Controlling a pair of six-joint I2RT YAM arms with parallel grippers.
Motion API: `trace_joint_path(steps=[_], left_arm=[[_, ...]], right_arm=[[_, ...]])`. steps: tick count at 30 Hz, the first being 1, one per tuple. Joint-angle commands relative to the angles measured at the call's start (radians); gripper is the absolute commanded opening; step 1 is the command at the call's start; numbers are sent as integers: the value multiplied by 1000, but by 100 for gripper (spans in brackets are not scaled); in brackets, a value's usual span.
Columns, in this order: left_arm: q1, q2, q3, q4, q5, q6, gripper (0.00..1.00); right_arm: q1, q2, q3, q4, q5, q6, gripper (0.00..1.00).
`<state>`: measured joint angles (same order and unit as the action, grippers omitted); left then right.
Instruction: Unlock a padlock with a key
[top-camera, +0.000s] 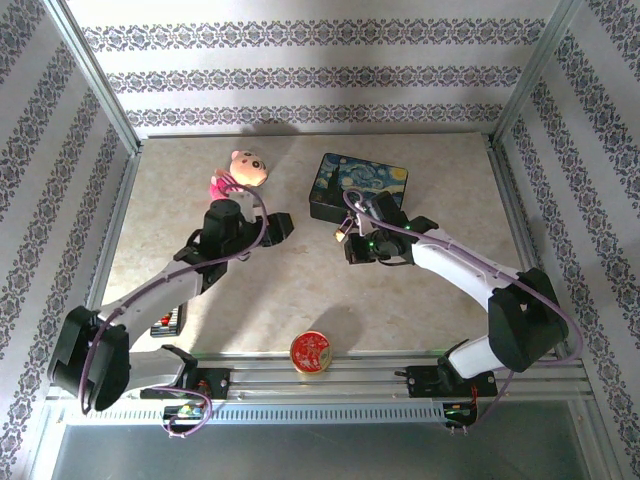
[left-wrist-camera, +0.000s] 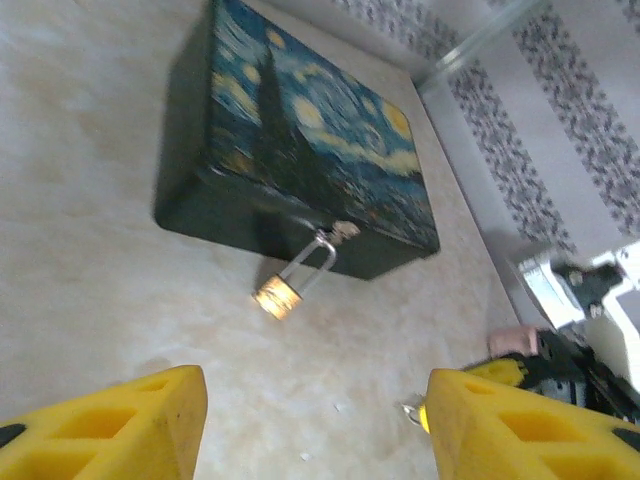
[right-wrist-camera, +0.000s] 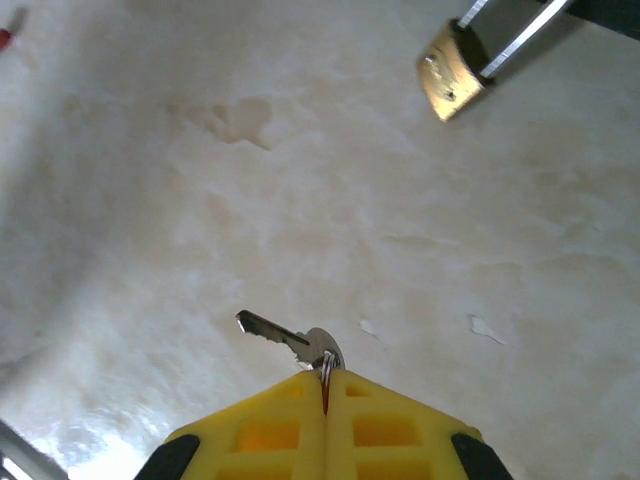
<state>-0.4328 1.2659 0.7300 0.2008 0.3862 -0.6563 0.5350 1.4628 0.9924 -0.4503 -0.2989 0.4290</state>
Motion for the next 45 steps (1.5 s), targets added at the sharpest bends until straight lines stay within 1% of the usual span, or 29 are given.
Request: trace_joint_path(steps=[1, 4, 8, 13, 16, 18, 22, 25, 30, 34, 40, 45], left_arm=[[-54, 37, 42, 9, 81, -2, 57], [-74, 74, 54, 37, 119, 43, 53], [-74, 93, 39, 93, 179, 134, 50], [-74, 95, 48, 59, 246, 336, 48], [-72, 120, 53, 66, 332, 428, 45], [-72, 146, 48, 96, 381, 458, 45], [-58, 176, 60, 71, 334, 469, 45], [-54, 162, 46, 91, 355, 475, 46], [-52, 129, -13, 174, 360, 463, 47], [-52, 114, -70, 265, 366, 442, 47], [-53, 98, -159, 476, 346, 408, 45], [-52, 112, -174, 562, 324, 426, 42]], right_arm=[[13, 3, 42, 76, -80, 48, 0], [13, 25, 52, 100, -121, 71, 0], [12, 43, 64, 108, -170, 95, 0], [2, 37, 61, 108, -234, 113, 0], [-7, 34, 55, 111, -281, 127, 0], [-9, 32, 54, 114, -300, 131, 0], [-19, 22, 44, 112, -319, 146, 0], [-26, 3, 28, 131, -332, 171, 0], [-42, -30, 11, 141, -311, 230, 0], [-54, -56, -10, 187, -310, 300, 0], [-74, -113, -43, 281, -328, 404, 0], [-75, -154, -46, 294, -327, 436, 0]])
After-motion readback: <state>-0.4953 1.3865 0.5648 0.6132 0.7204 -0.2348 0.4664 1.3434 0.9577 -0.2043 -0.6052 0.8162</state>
